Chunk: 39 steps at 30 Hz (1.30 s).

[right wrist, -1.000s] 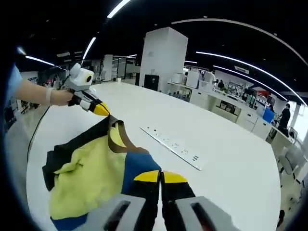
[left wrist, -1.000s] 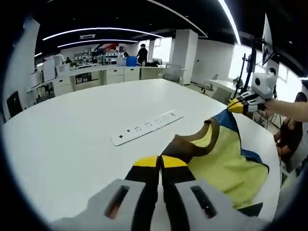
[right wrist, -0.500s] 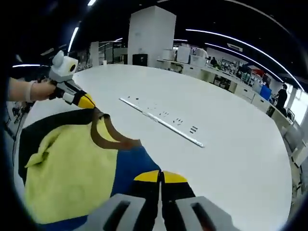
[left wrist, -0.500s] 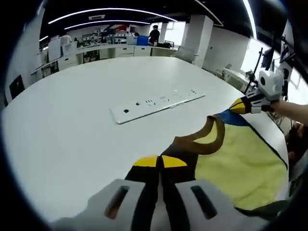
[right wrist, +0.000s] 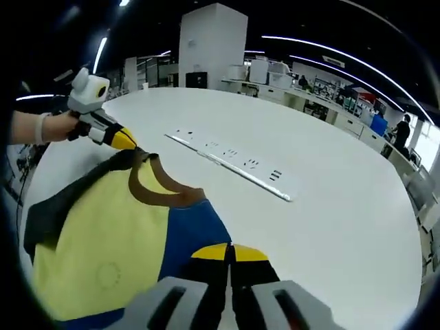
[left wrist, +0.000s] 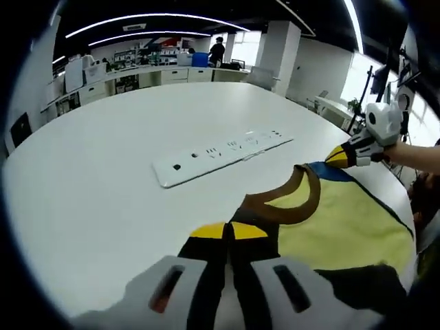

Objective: Fold the garment on the visible template until the final outline fits inside the template.

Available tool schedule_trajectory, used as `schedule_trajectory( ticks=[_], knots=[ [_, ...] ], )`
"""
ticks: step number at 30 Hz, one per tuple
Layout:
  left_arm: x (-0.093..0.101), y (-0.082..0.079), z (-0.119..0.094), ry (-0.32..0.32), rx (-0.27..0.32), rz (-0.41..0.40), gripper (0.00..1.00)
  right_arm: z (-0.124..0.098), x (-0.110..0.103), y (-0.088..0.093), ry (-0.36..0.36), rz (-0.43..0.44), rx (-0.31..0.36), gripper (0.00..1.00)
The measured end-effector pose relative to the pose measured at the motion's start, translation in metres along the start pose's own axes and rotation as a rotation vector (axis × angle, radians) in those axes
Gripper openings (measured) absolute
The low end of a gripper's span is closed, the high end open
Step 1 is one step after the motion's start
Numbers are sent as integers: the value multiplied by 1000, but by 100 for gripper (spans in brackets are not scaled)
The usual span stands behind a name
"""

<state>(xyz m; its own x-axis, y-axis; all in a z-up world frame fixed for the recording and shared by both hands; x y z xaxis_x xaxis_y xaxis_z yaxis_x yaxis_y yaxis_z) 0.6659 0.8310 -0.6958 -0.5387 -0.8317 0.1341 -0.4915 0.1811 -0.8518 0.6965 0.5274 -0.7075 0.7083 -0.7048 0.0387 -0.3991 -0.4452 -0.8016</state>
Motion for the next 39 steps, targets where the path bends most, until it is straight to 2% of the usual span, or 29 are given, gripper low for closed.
schedule_trajectory(
  ticks=[1,2,4,5,7,9,11,12,14,16,21,28,33,36,39],
  knots=[
    [1,-2,0,-4,0,61,14,0,1,1,0,0,0,11],
    [3,-3,0,-8,3,76,23,-1,-1,1,-5,8,10,21],
    [10,-6,-4,30,24,57,33,-4,-6,1,-34,37,23,45],
    [12,-7,-5,37,33,46,38,-5,-6,1,-36,38,29,53],
    [18,-10,-6,44,59,43,62,-10,-11,1,-54,42,38,68],
    [21,-14,-7,38,88,88,89,-15,-18,2,-67,35,32,77],
    [25,-13,-9,40,59,94,99,-19,-24,3,-76,16,25,82],
    [29,-15,-12,75,81,94,99,-21,-27,2,-79,8,24,84],
    [30,-16,-15,76,62,80,99,-26,-33,2,-99,-2,33,91],
    [31,-17,-19,79,54,107,99,-30,-39,1,-116,-12,29,100],
    [34,-16,-30,108,17,111,99,-41,-45,0,-122,-32,9,100],
    [37,-12,-52,106,16,100,98,-62,-48,-3,-113,-23,35,97],
    [41,-4,-67,101,22,77,97,-81,-54,4,-115,-18,35,95],
    [42,0,-76,91,-1,111,95,-91,-57,10,-114,-21,29,93],
    [48,2,-87,97,9,86,95,-100,-60,14,-112,-19,28,92]
  ],
)
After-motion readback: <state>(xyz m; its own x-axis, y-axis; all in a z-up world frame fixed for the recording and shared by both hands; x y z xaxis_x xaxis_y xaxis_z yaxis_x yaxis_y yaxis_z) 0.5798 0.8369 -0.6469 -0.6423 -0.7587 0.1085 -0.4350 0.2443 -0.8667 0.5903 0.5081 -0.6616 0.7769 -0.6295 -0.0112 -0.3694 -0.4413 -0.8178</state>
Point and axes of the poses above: the point that each gripper's makers call its tool centre point, and the gripper's own axes: z roughly forward along the fingers, x roughly to its right, y roughly out of its underside, the point moved 8 cm from there along -z, roughly backward along the fingers, and after that the axes turned 5 degrees about x, right-handed, at the moved point
